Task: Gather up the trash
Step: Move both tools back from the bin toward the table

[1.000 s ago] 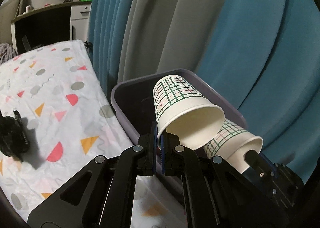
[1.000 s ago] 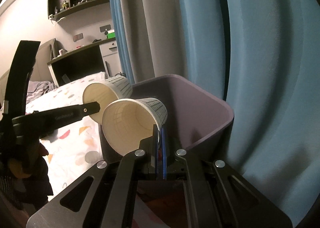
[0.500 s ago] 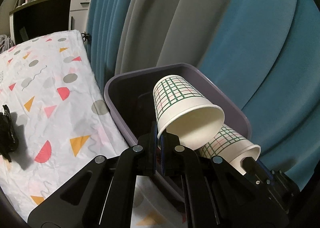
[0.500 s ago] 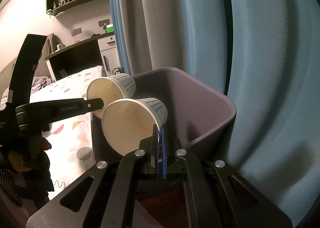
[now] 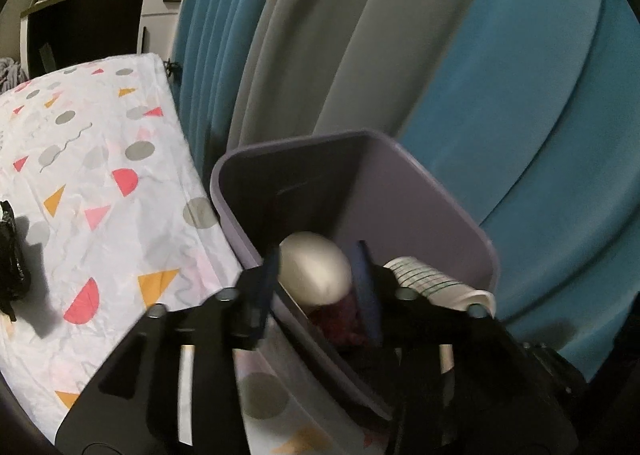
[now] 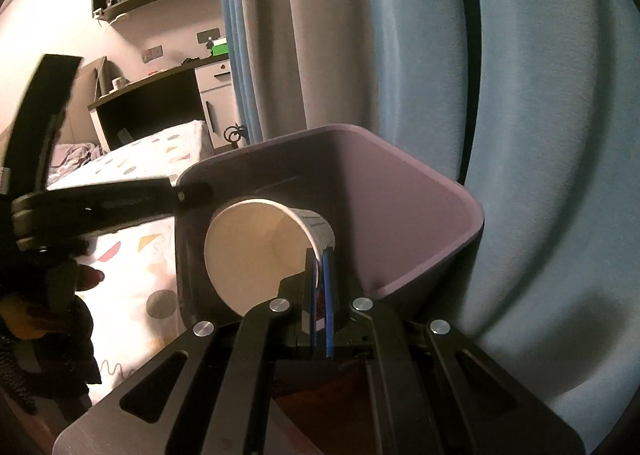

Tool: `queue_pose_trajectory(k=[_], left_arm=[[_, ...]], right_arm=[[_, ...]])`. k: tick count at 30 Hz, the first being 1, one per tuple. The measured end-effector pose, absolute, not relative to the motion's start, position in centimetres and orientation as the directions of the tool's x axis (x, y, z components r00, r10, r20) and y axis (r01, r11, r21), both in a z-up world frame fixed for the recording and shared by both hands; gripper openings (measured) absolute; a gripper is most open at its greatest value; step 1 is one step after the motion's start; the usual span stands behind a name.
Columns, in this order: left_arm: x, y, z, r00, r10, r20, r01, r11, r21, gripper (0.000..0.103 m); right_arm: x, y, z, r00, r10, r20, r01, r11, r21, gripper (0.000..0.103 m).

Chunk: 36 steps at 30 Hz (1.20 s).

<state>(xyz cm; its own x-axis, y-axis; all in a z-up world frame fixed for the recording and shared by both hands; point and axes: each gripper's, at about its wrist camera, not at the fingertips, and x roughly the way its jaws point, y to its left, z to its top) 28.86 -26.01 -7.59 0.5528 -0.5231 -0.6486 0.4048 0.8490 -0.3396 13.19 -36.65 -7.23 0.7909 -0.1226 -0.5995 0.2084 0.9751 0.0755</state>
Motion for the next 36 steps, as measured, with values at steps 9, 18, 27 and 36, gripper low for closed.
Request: queue_pose_trajectory(k=[9,18,27,36], left_arm=[[25.2,-20.6,-5.1,0.713,-0.415,-0.565,0.303,0.909,-0.286,0.091],[20.2,-13.6,-3.3,0.837,-0.249,-0.487,0.173,0.965,-0.196,0.097],[16.2,-7.9,-3.0,0.874,-0.12,-0.471,0.052,0.987,-0.154,0.097],[12.5,-1.6,-3.5,0.884,0.006,-0.467,-0.081,0.987,-0.14,0.097]], right_arm=[[13.9,-36.3,-7.6,0.783,-0.126,-0.609,0.205,0.977,0.06,0.005],[12.9,-35.6,-6.2,0.81,-0.153,-0.566,0.222,0.973,0.055,0.04],[8.9,-31.7,-2.1,0.887,-0.139,-0.441,0.195,0.977,0.084,0.074],[8.8,-23.6,-1.9,0.906,0.014,-0.422,0.019,0.997,0.074,0.084]])
